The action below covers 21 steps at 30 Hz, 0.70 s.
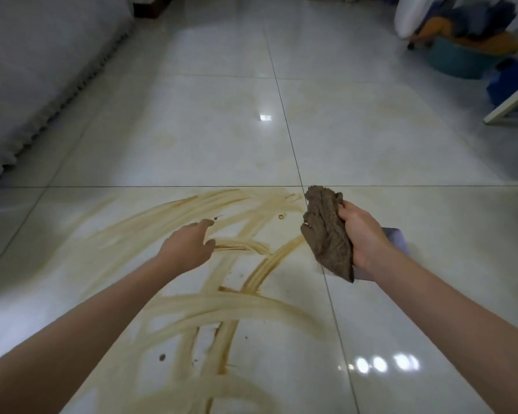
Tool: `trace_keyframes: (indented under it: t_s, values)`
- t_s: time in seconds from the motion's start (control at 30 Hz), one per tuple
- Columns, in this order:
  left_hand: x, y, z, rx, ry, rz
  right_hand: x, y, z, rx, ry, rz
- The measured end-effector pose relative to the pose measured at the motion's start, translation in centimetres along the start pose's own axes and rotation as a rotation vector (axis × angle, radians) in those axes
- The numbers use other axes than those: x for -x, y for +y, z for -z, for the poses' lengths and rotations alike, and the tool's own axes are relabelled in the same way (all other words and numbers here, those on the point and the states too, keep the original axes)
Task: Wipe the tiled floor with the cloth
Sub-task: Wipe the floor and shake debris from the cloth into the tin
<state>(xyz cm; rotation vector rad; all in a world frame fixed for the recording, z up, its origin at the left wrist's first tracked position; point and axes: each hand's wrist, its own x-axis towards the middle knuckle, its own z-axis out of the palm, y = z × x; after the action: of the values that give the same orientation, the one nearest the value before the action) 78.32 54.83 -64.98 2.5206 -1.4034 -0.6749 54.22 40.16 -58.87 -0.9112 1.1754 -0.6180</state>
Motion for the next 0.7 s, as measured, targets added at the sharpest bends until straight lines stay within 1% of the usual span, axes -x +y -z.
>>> trace_keyframes:
  t_s: [0.1, 0.23, 0.3, 0.43, 0.53, 0.57, 0.63, 0.7]
  values:
    - [-3.2, -2.9, 0.1, 0.026, -0.038, -0.023, -2.1, -0.1, -3.4, 0.006, 0.036, -0.007]
    - [-7.5, -6.6, -0.9, -0.019, -0.082, -0.065, -5.7, 0.2, -6.2, 0.155, 0.09, 0.006]
    - [-9.4, -8.6, -1.5, -0.072, -0.14, -0.05, -7.7, 0.6, -6.8, 0.214, 0.123, 0.012]
    - [-12.7, -10.9, -2.4, -0.173, -0.262, 0.029, -10.5, 0.7, -5.8, 0.269, 0.171, 0.009]
    - [-14.4, -10.5, -3.0, -0.152, -0.325, 0.082, -12.7, 0.9, -4.2, 0.233, 0.21, 0.002]
    - [-15.0, -10.2, -3.4, -0.153, -0.331, 0.092, -13.8, 1.0, -3.8, 0.244, 0.224, 0.019]
    - [-16.5, -9.9, -4.2, -0.19, -0.323, 0.092, -16.3, 2.1, -3.2, 0.353, 0.26, 0.07]
    - [-17.9, -10.0, -5.1, -0.251, -0.282, 0.086, -19.1, 3.9, -2.8, 0.45, 0.304, 0.158]
